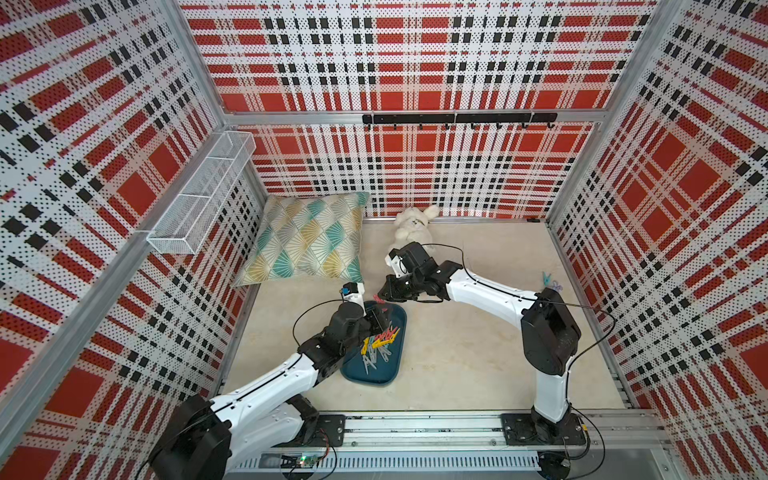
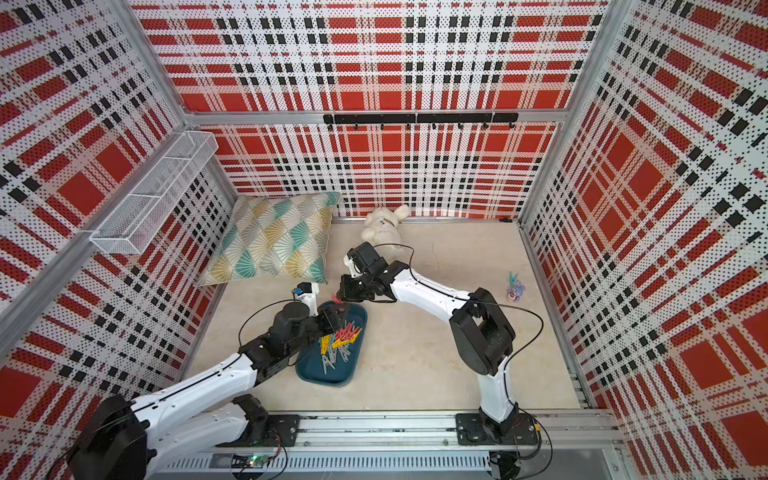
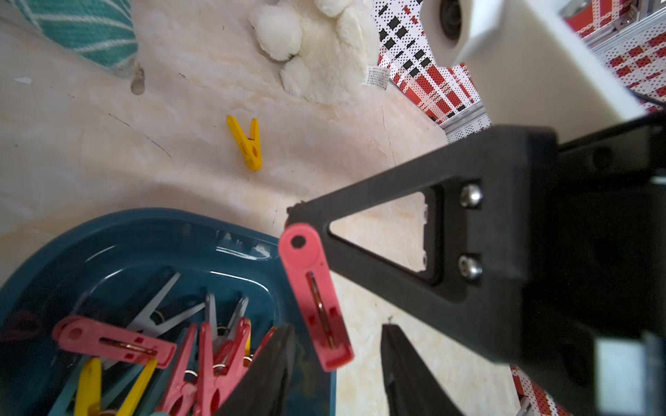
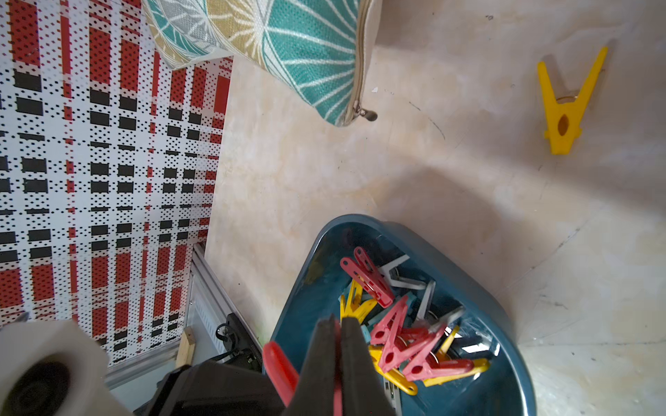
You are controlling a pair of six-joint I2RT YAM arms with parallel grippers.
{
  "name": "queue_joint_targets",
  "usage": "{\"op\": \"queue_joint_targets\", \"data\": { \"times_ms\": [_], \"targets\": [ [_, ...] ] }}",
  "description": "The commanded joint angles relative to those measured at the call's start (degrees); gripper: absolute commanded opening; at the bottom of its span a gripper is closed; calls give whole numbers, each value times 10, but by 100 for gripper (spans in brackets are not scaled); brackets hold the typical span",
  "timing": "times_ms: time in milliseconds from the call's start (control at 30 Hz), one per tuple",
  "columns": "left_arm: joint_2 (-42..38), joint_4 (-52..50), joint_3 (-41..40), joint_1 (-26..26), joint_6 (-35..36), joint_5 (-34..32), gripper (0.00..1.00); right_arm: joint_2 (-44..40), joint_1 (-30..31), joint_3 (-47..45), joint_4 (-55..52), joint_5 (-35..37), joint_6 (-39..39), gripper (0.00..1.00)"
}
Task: Put the clothespins into the storage box
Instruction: Place the clothespin in the storage box.
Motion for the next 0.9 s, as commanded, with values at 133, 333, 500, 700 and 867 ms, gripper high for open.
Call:
{"op": "queue_joint_targets", "data": {
  "times_ms": [133, 333, 500, 700, 867],
  "targets": [
    [-8, 18, 6, 6, 2, -2, 25, -24, 10, -4, 12, -2, 4, 6],
    [-13, 10, 1, 7, 3, 8, 11, -28, 9, 6, 1, 15, -13, 23],
    [-20, -19, 2, 7, 7, 22, 7, -19, -1, 40, -24, 40, -33, 32],
    [-24, -70, 0, 7, 9, 37, 7, 7, -23, 89, -51, 71, -59, 39],
    [-24, -104, -7, 7, 8, 37, 7, 52, -38, 153, -98, 116, -92, 40]
  ]
}}
